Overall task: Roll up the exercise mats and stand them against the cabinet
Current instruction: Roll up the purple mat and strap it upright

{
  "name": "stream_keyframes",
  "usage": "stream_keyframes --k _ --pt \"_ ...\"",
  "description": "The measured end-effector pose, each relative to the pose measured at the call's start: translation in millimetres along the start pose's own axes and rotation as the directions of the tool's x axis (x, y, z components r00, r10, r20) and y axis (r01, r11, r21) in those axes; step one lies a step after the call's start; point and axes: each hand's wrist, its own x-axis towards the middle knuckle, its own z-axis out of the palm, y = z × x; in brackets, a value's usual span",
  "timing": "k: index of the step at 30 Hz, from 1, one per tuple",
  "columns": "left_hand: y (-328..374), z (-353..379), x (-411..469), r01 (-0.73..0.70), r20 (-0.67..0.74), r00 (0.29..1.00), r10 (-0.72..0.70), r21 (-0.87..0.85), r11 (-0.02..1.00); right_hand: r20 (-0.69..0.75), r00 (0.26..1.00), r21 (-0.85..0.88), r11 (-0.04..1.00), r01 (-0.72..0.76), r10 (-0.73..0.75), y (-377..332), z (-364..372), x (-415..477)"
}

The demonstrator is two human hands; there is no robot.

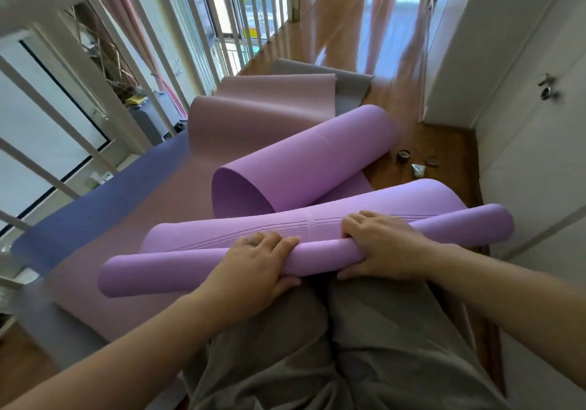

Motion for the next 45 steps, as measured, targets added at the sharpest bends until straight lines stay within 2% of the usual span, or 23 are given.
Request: stream_keyframes --k 2,5,6,8,11,12,14,16,17,19,21,23,24,26,27,29,31,33,36,39,42,45 --pt "3.7 3.4 0.4 0.037 -0.057 0.998 -0.035 0.042 0.998 0.181 0.983 0.086 0.995 -0.051 0.035 1.8 -11.4 10.4" --pt "3.6 -0.2 9.2 0.07 -0.082 0.994 -0.069 0.018 0.997 0.267 0.963 0.128 0.988 -0.085 0.048 1.2 -19.3 19.3" --pt "2.5 -3.0 11.9 0.074 -0.056 0.996 -0.073 0.013 0.997 0.24 0.97 0.081 0.994 -0.068 0.047 -0.7 -17.5 18.7" --pt "-4.2 -5.1 16.1 0.082 0.02 0.996 -0.081 -0.022 0.996 0.0 1.0 -0.083 0.997 -0.007 0.007 -5.1 -4.2 12.7" --pt "-10.2 -11.4 24.5 0.086 0.164 0.984 -0.071 -0.085 0.993 -0.303 0.952 -0.238 0.971 -0.028 -0.047 -13.0 19.6 4.6" --pt "-12.4 -13.8 27.2 0.084 0.198 0.978 -0.062 -0.105 0.991 -0.348 0.936 -0.25 0.968 -0.038 -0.053 -14.1 23.8 5.2" --pt "-15.9 -18.8 33.7 0.099 0.277 0.959 -0.06 -0.128 0.987 -0.348 0.937 -0.254 0.965 -0.064 -0.03 -14.9 22.0 8.6" --pt "-14.1 -21.0 37.2 0.127 0.302 0.949 -0.09 -0.105 0.986 -0.235 0.972 -0.217 0.974 -0.07 0.017 -15.2 9.2 11.8" --pt "-9.2 -20.1 36.7 0.147 0.276 0.953 -0.122 -0.069 0.987 -0.149 0.988 -0.145 0.988 -0.058 0.036 -12.9 3.7 13.1" --pt "5.7 -10.9 33.3 0.183 0.107 0.976 -0.189 0.063 0.981 -0.001 0.998 0.0 0.998 -0.059 0.059 -5.9 -5.9 20.3" --pt "21.4 -3.2 31.3 0.209 -0.059 0.978 -0.202 0.176 0.962 0.166 0.984 0.05 0.996 -0.077 0.067 0.6 -17.7 29.8" --pt "24.7 -3.4 34.4 0.239 -0.103 0.969 -0.222 0.191 0.952 0.232 0.97 0.055 0.995 -0.081 0.066 2.6 -19.3 36.2" --pt "22.2 -4.7 37.1 0.243 -0.098 0.969 -0.229 0.175 0.954 0.182 0.98 0.015 0.997 -0.081 0.077 1.7 -15.6 35.3" --pt "16.6 -7.4 41.8 0.251 -0.047 0.968 -0.246 0.158 0.955 -0.131 0.991 -0.134 0.99 -0.038 0.021 -1.4 3.2 28.6" --pt "14.4 -9.4 43.4 0.245 -0.025 0.969 -0.244 0.149 0.958 -0.275 0.961 -0.202 0.979 -0.037 -0.021 -3.9 15.7 24.1" --pt "10.5 -11.0 46.2 0.23 0.03 0.971 -0.235 0.122 0.965 -0.402 0.915 -0.243 0.968 -0.067 -0.037 -10.1 29.1 19.7" --pt "7.0 -11.7 48.9 0.244 0.069 0.966 -0.25 0.084 0.966 -0.334 0.943 -0.2 0.976 -0.082 0.011 -10.9 24.2 26.1" --pt "9.3 -11.9 51.9 0.271 0.05 0.96 -0.275 0.079 0.959 -0.206 0.978 -0.156 0.985 -0.075 0.042 -9.2 10.6 30.7" --pt "20.2 -5.7 50.3 0.31 -0.089 0.95 -0.299 0.171 0.935 -0.142 0.99 -0.129 0.991 -0.022 0.004 -4.7 -1.7 32.0" --pt "27.3 -9.4 43.7 0.278 -0.195 0.951 -0.241 0.194 0.941 -0.101 0.995 -0.176 0.984 0.004 -0.023 -6.4 -17.9 27.1" --pt "36.5 -31.2 40.9 0.232 -0.191 0.961 -0.201 0.16 0.959 -0.094 0.995 -0.17 0.985 0.02 -0.036 -6.3 -38.4 8.7" --pt "54.9 -50.7 36.3 0.157 -0.131 0.982 -0.138 0.15 0.976 -0.059 0.998 -0.139 0.99 0.01 -0.018 -9.2 -52.8 -18.9"
